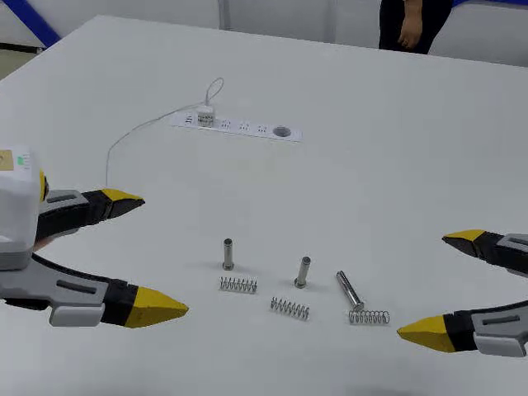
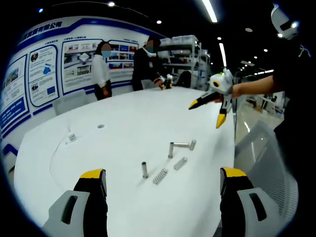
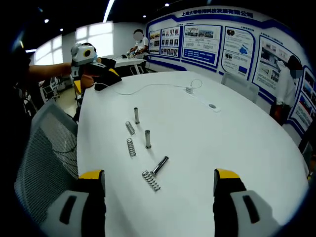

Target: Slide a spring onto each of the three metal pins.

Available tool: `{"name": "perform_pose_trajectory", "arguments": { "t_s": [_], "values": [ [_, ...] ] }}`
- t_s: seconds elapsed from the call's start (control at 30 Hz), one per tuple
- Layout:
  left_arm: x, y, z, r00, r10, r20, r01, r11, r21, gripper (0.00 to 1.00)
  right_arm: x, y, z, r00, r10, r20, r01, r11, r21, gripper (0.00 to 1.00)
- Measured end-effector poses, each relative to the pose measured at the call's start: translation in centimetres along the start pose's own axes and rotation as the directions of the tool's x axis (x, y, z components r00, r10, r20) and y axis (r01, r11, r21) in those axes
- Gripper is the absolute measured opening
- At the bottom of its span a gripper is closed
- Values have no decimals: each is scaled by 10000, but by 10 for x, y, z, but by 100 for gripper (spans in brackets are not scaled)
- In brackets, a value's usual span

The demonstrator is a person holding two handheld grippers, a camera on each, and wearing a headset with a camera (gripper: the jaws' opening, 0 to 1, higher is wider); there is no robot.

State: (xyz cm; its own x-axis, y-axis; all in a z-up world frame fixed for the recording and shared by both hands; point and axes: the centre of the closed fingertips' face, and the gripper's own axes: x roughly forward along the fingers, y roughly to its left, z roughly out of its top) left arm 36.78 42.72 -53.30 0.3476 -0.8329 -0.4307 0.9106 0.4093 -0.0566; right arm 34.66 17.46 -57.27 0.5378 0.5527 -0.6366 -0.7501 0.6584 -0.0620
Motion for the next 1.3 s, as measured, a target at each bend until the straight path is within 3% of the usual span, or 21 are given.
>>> {"name": "perform_pose_trajectory", "arguments": {
  "t_s": [0.5, 1.3],
  "values": [
    [3, -1, 1, 9999, -122, 108, 124, 9997, -228, 96, 15, -8, 6, 9998, 27, -185, -33, 9995, -318, 86],
    [7, 7, -3, 10000, 87, 26, -86, 9995, -294, 95, 46, -10, -3, 9978, 350, -560, -340, 9992, 188, 70]
  ]
}}
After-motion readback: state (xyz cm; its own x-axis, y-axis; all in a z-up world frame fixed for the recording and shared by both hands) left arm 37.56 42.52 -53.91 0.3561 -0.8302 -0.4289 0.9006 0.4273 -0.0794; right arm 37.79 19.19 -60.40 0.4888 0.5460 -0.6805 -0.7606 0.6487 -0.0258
